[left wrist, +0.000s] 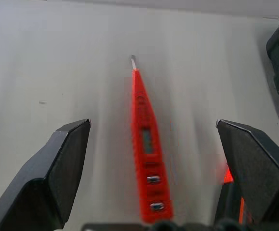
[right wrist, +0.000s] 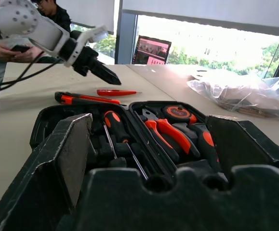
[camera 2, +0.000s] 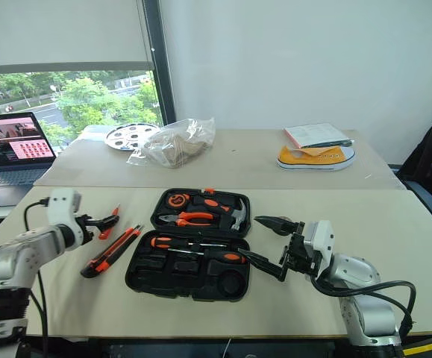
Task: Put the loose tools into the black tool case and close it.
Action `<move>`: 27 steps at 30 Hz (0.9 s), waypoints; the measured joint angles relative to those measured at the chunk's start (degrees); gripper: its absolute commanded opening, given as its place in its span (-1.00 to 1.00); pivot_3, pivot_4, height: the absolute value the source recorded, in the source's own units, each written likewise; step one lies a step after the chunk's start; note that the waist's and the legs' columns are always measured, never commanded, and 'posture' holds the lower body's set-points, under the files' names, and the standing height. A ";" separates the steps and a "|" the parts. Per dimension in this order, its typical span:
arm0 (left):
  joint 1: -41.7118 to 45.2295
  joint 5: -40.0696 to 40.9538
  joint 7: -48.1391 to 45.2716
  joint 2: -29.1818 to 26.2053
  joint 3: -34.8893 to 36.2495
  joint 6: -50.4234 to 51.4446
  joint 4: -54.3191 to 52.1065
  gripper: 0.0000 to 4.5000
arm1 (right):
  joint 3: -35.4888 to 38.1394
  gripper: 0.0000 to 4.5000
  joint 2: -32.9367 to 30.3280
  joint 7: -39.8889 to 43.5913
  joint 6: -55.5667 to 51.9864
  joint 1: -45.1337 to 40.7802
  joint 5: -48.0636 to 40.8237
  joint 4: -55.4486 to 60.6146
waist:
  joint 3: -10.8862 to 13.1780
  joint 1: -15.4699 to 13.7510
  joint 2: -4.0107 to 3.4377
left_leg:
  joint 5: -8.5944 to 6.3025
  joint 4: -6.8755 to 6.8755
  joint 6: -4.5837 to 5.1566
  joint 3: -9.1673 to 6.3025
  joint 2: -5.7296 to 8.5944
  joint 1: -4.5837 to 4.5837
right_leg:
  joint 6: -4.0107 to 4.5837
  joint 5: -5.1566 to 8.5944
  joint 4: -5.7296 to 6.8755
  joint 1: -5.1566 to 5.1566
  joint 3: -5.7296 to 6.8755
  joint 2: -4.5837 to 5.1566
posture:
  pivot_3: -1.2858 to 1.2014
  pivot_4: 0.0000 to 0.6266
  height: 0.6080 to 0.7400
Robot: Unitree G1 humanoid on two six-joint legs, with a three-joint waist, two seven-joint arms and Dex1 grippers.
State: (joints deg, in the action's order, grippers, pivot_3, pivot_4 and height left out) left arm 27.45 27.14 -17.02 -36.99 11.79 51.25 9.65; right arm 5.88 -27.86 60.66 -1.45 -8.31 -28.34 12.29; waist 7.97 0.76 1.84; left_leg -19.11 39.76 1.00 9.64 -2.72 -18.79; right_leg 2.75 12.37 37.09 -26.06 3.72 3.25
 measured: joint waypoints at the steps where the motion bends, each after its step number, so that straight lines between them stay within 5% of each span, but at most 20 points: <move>1: 0.27 -0.48 -0.23 0.43 -0.80 -0.05 0.84 1.00 | -0.13 0.96 0.00 -0.07 -0.02 0.00 0.00 0.06 | 0.01 0.01 0.01 | 0.00 0.01 0.00 0.01 -0.01 0.00 | 0.00 0.00 0.00 0.00 0.00 -0.01 | 0.03 -0.52 1.00; 5: 2.51 -3.17 -1.05 0.88 -1.88 -1.63 4.53 1.00 | -0.69 0.96 -0.02 -0.91 -0.16 0.00 0.00 0.83 | 0.01 -0.14 0.01 | 0.06 0.07 -0.07 -0.05 -0.02 0.03 | 0.00 0.00 0.12 0.04 -0.05 0.06 | 0.03 -0.52 1.00; 17: 2.89 -7.27 -1.17 2.90 -0.06 -5.03 7.48 -0.75 | -0.68 1.00 -0.02 -2.30 -0.17 0.83 -0.01 1.89 | 0.01 -0.58 0.00 | 0.12 0.07 0.00 -0.11 -0.01 0.05 | 0.00 -0.01 0.15 0.08 -0.06 0.15 | 0.03 -0.52 1.00; 23: -1.33 -5.49 -9.93 3.02 2.36 -14.06 7.52 -0.80 | -0.32 1.00 -1.25 -2.28 -0.17 2.73 -0.05 2.20 | 0.02 -0.62 0.02 | 0.12 0.07 0.00 -0.10 -0.07 -0.02 | 0.00 0.00 0.13 0.02 -0.01 0.14 | 0.03 -0.52 1.00; 27: -3.88 -1.09 -30.20 -0.81 3.11 -26.64 5.62 -0.80 | 1.51 1.00 -3.41 -2.17 -0.26 4.16 -1.35 3.90 | 0.04 -0.59 0.05 | 0.12 0.09 -0.01 -0.10 -0.09 -0.18 | 0.00 0.00 0.11 -0.11 0.13 0.13 | 0.03 -0.52 1.00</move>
State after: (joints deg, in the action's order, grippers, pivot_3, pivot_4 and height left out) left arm 23.57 26.05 -47.22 -37.80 14.90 24.60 15.27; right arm 7.39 -31.27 58.49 -1.71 -4.15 -29.68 16.19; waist 8.01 0.17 1.89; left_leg -18.99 39.85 0.99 9.54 -2.81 -18.97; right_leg 2.76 12.37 37.19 -26.17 3.84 3.38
